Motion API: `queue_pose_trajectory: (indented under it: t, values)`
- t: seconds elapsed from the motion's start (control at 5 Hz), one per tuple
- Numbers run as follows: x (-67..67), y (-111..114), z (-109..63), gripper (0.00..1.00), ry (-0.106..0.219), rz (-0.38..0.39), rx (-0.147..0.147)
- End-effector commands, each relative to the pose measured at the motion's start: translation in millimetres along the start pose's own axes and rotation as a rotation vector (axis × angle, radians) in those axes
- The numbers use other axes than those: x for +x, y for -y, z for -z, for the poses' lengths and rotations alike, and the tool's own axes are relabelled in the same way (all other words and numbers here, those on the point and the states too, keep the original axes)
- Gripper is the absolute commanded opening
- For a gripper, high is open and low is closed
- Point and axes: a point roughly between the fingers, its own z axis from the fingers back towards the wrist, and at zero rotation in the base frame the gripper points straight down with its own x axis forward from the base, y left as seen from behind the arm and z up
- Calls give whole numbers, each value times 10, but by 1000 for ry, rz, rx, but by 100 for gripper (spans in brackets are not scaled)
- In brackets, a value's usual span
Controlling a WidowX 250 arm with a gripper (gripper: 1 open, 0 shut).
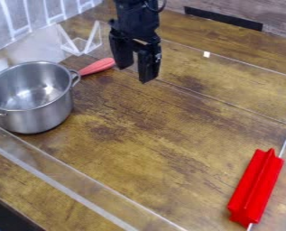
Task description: Move the pink spoon to the right side of the table
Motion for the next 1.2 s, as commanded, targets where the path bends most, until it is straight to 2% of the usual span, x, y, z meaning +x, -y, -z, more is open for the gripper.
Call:
queue_pose_trajectory:
  t: [0.0, 0.2, 0.4, 0.6, 0.8, 1.0]
  values:
    - [6, -173, -180, 100, 35, -39, 31]
    - [-48, -201, -93, 100, 17, -72, 32]
    - [-94, -267, -41, 100, 13, -103, 44]
    - [-64, -364, 5, 100, 14, -146, 61]
    - [13, -540, -3, 100, 36, -174, 89]
    - [-12, -648, 48, 100, 40, -108, 87]
